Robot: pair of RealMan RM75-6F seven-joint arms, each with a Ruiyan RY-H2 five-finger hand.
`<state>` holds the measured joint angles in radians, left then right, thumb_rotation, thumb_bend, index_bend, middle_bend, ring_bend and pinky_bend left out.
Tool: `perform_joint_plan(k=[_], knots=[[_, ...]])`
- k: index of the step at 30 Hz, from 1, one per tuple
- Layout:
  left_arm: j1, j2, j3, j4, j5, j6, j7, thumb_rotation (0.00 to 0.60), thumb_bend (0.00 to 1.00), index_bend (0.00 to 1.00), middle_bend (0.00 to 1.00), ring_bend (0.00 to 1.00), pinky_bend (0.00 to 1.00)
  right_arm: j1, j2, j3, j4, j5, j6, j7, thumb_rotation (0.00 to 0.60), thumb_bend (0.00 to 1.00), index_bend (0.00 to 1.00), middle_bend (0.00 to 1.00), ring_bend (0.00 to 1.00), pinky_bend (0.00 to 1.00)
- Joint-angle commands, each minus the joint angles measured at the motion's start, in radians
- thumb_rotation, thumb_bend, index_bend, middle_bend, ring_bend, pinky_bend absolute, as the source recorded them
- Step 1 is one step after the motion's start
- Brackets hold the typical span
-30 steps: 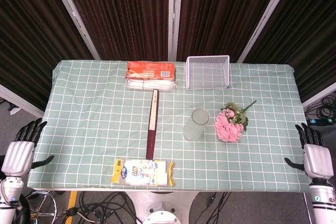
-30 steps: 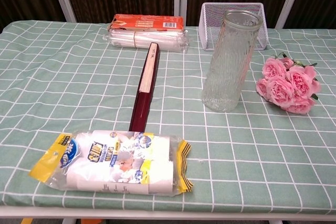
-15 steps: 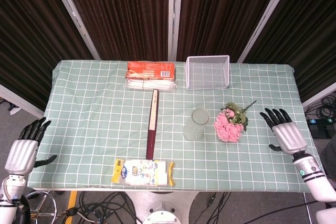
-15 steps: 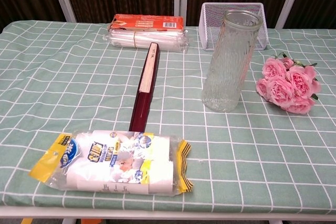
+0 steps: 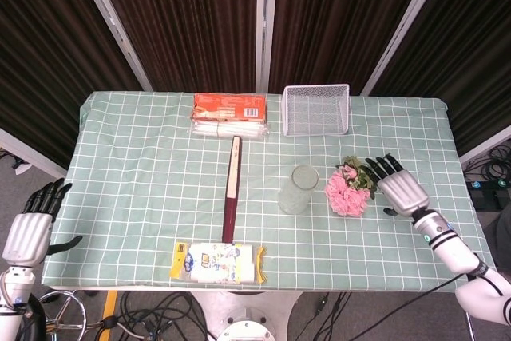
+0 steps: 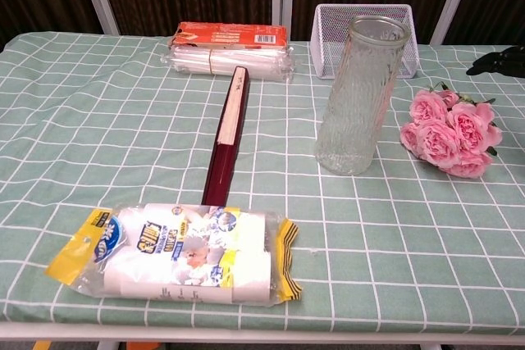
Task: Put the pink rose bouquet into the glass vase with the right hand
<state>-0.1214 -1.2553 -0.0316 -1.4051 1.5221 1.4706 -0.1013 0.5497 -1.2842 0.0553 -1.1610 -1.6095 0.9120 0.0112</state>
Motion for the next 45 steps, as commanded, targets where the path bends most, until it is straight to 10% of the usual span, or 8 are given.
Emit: perform_joint_plan(k=[1, 27, 31, 38, 45], knots=[[0.0, 0.001, 0.002, 0.006, 0.003, 0.001, -0.005, 0.6, 0.0, 0.07, 0.0, 0.0, 0.12, 0.051, -0.071, -0.012, 0.112, -0.033, -0.002, 0.092, 0.6, 0.0, 0.0, 0.0, 0.0, 0.0], [0.004, 0.011, 0.006, 0.022, -0.002, -0.005, -0.048, 0.6, 0.0, 0.07, 0.0, 0.0, 0.12, 0.195, -0.234, -0.081, 0.297, -0.023, -0.138, 0.162, 0.6, 0.0, 0.0, 0.06, 0.0, 0.0], [0.005, 0.012, 0.007, 0.025, 0.0, -0.002, -0.051, 0.6, 0.0, 0.07, 0.0, 0.0, 0.12, 0.192, -0.245, -0.08, 0.312, -0.016, -0.116, 0.165, 0.6, 0.03, 0.05, 0.19, 0.11, 0.17], [0.004, 0.016, 0.006, 0.017, 0.002, -0.001, -0.049, 0.6, 0.0, 0.07, 0.0, 0.0, 0.12, 0.19, -0.247, -0.081, 0.32, -0.003, -0.097, 0.173, 0.6, 0.1, 0.43, 0.43, 0.36, 0.56], [0.005, 0.023, 0.005, 0.005, 0.001, 0.0, -0.04, 0.6, 0.0, 0.07, 0.0, 0.0, 0.12, 0.18, -0.215, -0.079, 0.286, 0.008, -0.062, 0.173, 0.6, 0.12, 0.54, 0.49, 0.43, 0.66]])
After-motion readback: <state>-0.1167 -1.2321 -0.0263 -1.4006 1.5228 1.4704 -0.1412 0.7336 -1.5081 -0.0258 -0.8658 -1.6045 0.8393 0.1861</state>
